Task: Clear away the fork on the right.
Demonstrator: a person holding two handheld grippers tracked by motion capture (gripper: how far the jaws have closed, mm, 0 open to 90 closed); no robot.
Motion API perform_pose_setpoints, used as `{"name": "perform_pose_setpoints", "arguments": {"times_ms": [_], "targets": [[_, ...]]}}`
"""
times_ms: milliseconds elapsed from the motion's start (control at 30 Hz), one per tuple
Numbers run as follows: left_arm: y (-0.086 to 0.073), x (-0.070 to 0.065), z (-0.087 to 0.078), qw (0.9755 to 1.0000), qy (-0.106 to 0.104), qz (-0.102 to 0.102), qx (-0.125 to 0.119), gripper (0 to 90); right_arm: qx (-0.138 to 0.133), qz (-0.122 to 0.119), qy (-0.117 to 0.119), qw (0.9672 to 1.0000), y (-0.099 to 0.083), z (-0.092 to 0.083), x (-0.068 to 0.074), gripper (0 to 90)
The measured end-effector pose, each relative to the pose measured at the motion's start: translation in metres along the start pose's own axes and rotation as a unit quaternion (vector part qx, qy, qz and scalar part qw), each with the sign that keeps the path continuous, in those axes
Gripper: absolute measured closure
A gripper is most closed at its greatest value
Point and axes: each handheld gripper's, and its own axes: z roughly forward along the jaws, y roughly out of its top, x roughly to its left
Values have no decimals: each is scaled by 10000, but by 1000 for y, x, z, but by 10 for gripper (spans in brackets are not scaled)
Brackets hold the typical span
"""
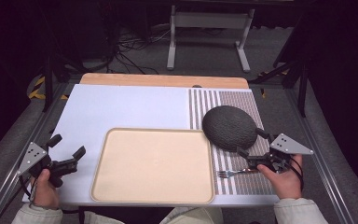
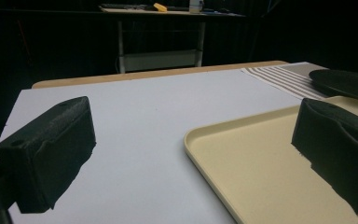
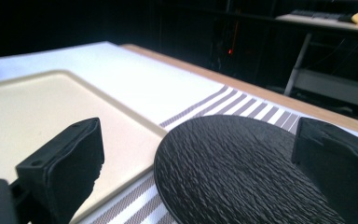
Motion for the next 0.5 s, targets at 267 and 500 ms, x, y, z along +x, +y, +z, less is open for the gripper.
{"name": "perform_pose_setpoints", "arguments": {"times_ms": [267,500], "targets": [[0,0,-1,10000,26,7,0,0,557,-428,97,9975,17,-1,-5,31],[0,0,-1,10000,26,9,4,0,1090,-740,182,9911,28,-1,-7,34]]}}
